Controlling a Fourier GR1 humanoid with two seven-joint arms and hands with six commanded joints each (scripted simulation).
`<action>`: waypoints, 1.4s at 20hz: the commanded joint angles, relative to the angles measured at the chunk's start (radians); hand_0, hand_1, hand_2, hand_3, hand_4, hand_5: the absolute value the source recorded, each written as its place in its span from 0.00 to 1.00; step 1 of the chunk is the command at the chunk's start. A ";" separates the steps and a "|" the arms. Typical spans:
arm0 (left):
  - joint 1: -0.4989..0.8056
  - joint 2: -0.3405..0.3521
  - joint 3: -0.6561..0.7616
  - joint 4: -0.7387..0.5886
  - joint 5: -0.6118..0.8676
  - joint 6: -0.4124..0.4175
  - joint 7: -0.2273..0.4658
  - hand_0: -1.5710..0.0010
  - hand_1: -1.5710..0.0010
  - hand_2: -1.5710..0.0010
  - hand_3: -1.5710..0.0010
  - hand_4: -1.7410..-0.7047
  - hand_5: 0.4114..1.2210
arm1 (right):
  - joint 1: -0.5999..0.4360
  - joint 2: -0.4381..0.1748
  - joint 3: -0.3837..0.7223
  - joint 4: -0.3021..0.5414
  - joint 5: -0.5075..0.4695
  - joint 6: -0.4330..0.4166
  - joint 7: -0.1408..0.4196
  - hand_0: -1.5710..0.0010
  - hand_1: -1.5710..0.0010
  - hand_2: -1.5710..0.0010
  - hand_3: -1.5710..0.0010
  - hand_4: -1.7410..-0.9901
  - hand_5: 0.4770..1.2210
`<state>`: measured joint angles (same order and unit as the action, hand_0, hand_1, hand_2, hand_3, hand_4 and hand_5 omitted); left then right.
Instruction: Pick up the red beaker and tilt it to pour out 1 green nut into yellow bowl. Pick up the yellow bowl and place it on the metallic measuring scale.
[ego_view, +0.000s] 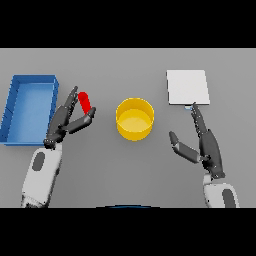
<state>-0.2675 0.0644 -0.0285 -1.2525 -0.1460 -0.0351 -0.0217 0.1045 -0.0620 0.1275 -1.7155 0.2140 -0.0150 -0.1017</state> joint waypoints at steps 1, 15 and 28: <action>-0.029 0.002 0.003 0.020 -0.008 0.008 0.004 1.00 1.00 1.00 1.00 0.52 0.30 | -0.004 0.006 -0.001 0.001 -0.008 0.002 0.006 1.00 1.00 1.00 1.00 0.69 0.20; -0.220 -0.051 0.091 0.322 0.009 0.072 -0.137 1.00 1.00 1.00 1.00 0.42 0.38 | 0.013 0.014 0.001 -0.017 -0.010 -0.003 0.016 1.00 1.00 1.00 1.00 0.66 0.23; -0.281 -0.077 0.080 0.419 -0.060 0.185 -0.188 0.11 0.11 0.10 0.14 0.19 0.94 | 0.016 0.014 -0.007 -0.014 -0.034 0.008 0.018 1.00 1.00 1.00 1.00 0.65 0.22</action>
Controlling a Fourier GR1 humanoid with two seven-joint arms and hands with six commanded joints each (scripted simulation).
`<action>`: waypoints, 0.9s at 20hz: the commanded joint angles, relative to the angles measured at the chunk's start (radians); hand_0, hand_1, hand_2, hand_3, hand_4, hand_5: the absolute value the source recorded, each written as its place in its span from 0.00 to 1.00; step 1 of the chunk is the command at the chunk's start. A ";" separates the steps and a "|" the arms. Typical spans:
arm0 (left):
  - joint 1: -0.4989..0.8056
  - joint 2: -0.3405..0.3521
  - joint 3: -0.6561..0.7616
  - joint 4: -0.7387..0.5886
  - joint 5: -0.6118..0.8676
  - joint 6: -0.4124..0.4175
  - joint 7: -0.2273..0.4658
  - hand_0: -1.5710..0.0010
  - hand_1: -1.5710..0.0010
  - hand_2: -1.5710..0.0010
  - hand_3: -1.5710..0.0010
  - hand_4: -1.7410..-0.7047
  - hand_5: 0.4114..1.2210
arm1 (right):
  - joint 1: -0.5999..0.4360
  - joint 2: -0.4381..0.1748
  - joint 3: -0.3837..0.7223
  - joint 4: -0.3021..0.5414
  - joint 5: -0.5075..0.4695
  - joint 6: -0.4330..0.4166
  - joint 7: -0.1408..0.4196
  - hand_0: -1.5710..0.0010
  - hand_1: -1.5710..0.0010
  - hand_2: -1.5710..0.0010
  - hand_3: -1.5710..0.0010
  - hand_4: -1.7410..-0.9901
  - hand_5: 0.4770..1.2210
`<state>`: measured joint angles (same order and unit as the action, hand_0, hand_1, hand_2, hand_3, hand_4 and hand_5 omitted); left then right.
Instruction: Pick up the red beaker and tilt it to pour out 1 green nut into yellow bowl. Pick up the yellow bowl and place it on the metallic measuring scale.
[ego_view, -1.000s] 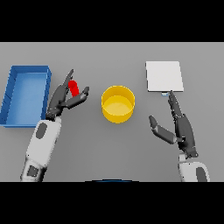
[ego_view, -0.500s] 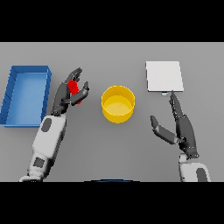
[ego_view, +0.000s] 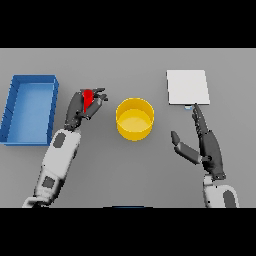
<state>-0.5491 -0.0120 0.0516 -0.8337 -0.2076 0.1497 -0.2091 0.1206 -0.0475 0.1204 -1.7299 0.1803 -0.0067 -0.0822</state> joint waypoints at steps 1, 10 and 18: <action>-0.001 -0.005 0.011 -0.003 0.019 -0.008 -0.013 0.09 0.08 0.08 0.11 0.15 0.94 | 0.005 -0.003 0.000 -0.001 0.004 -0.001 -0.004 1.00 1.00 1.00 1.00 0.65 0.22; -0.004 0.030 -0.001 -0.185 0.104 -0.107 0.049 0.01 0.01 0.01 0.01 0.02 0.89 | -0.001 -0.009 0.012 0.000 0.028 -0.003 -0.026 1.00 1.00 1.00 1.00 0.69 0.23; -0.018 0.122 -0.076 -0.236 -0.010 -0.148 0.106 0.01 0.01 0.01 0.01 0.01 0.89 | 0.003 -0.018 0.016 -0.001 0.070 -0.028 -0.049 1.00 1.00 1.00 1.00 0.71 0.25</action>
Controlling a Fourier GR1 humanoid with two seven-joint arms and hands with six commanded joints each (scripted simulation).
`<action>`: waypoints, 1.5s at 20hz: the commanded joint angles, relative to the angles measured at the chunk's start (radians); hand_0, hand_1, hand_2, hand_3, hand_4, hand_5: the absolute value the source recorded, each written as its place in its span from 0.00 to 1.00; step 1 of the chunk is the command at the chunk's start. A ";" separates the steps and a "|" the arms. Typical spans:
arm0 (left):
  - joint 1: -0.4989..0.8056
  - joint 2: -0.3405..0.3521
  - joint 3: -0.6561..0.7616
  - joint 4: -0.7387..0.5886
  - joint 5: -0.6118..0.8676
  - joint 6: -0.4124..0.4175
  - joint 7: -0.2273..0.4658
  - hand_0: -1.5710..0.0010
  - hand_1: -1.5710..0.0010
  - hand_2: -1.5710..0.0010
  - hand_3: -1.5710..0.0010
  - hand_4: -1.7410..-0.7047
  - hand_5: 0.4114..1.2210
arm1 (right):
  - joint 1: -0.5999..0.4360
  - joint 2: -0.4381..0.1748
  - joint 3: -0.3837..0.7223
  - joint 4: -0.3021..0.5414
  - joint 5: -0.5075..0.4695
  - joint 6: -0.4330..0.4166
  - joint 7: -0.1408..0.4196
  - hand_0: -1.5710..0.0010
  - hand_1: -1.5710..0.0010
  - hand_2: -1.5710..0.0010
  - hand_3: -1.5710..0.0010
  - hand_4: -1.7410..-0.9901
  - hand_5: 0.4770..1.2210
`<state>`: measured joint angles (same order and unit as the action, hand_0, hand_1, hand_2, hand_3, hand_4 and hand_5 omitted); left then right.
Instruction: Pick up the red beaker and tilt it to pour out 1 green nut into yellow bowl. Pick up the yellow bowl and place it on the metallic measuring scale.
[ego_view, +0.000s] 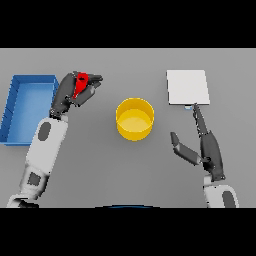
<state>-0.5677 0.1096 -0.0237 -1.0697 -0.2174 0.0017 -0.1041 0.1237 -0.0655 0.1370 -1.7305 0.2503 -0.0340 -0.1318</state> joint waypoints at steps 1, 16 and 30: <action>-0.008 0.009 -0.025 -0.009 -0.031 -0.005 0.023 0.00 0.00 0.00 0.01 0.01 0.89 | -0.003 0.004 -0.003 0.006 -0.005 0.000 0.018 1.00 1.00 1.00 1.00 0.72 0.25; -0.246 0.159 -0.467 0.028 -0.580 -0.221 0.214 0.00 0.00 0.00 0.00 0.05 0.98 | 0.005 0.005 -0.003 -0.020 -0.026 0.019 0.032 1.00 1.00 1.00 1.00 0.73 0.27; -0.515 0.163 -0.775 0.187 -0.901 -0.377 0.012 0.00 0.00 0.00 0.04 0.01 1.00 | 0.022 0.036 -0.004 -0.011 -0.020 -0.012 0.019 1.00 1.00 1.00 1.00 0.71 0.14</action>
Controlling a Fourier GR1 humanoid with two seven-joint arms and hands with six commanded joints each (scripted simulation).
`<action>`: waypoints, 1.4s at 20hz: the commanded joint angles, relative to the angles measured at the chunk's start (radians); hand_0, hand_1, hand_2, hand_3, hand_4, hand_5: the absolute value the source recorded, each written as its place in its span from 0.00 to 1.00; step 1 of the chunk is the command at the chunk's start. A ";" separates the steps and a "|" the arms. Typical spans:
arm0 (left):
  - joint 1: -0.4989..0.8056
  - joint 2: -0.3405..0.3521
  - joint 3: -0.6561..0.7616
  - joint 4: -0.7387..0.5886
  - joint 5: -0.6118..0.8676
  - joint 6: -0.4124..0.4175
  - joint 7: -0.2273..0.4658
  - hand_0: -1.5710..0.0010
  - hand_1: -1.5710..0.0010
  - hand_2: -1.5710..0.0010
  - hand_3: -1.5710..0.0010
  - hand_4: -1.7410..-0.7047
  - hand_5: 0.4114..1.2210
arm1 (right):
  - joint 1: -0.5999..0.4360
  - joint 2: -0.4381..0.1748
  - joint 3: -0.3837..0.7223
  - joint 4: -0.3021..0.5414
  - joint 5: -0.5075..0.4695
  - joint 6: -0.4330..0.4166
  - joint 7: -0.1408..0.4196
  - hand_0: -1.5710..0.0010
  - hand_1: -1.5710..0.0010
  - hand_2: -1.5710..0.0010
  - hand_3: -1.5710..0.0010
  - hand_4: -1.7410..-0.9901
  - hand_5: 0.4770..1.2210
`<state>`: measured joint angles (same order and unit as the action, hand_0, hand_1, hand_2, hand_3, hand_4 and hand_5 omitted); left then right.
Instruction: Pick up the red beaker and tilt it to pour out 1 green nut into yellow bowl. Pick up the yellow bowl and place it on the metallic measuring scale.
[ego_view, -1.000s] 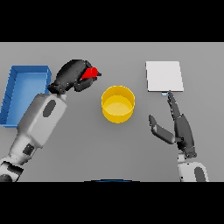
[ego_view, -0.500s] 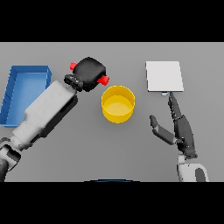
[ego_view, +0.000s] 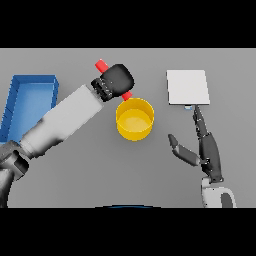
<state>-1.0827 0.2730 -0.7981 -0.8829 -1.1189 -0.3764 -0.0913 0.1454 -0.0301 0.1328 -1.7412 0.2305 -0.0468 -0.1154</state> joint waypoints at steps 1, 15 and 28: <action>-0.011 0.002 -0.019 0.001 -0.019 0.001 -0.014 0.00 0.00 0.00 0.03 0.01 1.00 | -0.006 0.006 0.004 0.007 0.006 -0.004 0.010 1.00 1.00 1.00 1.00 0.73 0.14; -0.134 -0.002 -0.264 0.032 -0.277 0.023 -0.114 0.00 0.00 0.00 0.00 0.01 1.00 | -0.001 0.008 0.005 -0.010 0.004 -0.005 0.010 1.00 1.00 1.00 1.00 0.81 0.14; -0.522 0.107 -0.012 0.283 -0.218 0.071 -0.122 0.00 0.00 0.00 0.00 0.02 1.00 | -0.022 0.016 0.012 0.000 -0.018 0.016 -0.004 1.00 1.00 1.00 1.00 0.85 0.11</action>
<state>-1.6055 0.3816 -0.8096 -0.5994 -1.3386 -0.3062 -0.2089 0.1234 -0.0142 0.1446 -1.7408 0.2125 -0.0313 -0.1207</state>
